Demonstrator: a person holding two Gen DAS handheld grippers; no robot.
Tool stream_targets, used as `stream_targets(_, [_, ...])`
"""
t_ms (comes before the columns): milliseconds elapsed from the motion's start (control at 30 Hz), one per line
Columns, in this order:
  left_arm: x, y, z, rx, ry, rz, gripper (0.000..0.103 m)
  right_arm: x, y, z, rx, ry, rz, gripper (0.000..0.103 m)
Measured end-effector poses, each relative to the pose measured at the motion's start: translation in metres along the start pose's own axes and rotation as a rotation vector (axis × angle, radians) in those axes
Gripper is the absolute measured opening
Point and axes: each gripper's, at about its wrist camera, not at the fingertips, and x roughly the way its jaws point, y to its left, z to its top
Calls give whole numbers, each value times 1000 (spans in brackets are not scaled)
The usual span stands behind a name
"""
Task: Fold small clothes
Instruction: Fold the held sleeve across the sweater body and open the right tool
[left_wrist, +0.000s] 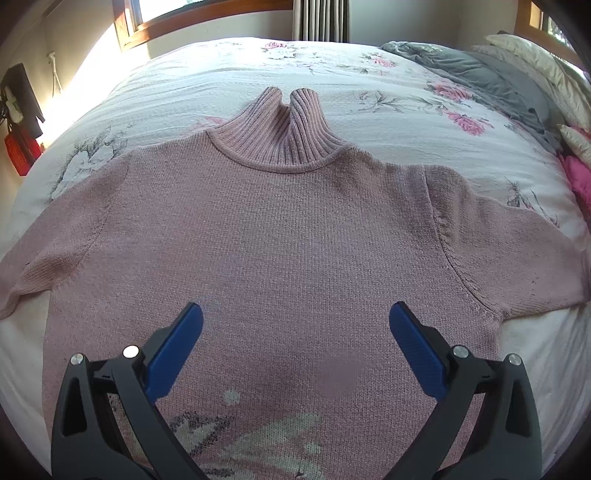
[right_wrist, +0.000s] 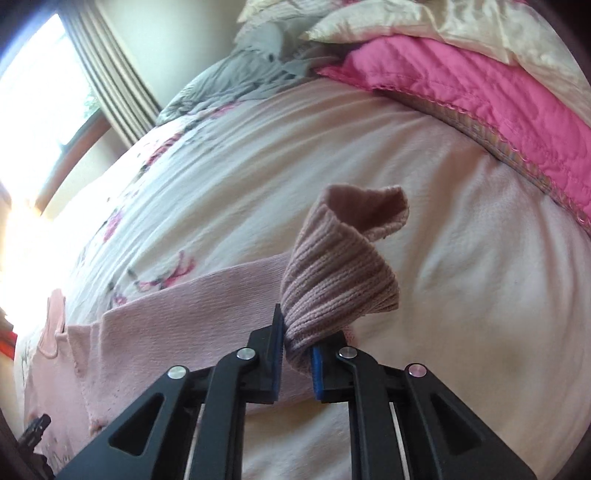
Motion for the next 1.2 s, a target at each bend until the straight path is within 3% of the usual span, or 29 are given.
stream_targets(333, [-7, -9, 2, -25, 38, -129, 100, 10, 129, -63, -241, 63, 224, 12])
stream_targets(500, [-10, -29, 6, -24, 63, -228, 100, 22, 169, -104, -392, 108, 184, 17])
stream_targets(633, [-11, -55, 7, 2, 71, -289, 100, 10, 172, -124, -431, 123, 238, 36])
stream_targets(700, [-9, -71, 8, 23, 79, -320, 100, 0, 168, -135, -450, 146, 286, 38])
stream_targets(833, [4, -105, 6, 50, 144, -405, 100, -24, 150, -155, -489, 129, 264, 37])
stream_targets(1000, [27, -143, 1, 54, 240, -467, 99, -43, 118, -168, -425, 121, 246, 38])
stream_targets(1200, [50, -187, 7, 57, 300, -501, 96, -55, 90, -180, -393, 94, 196, 38])
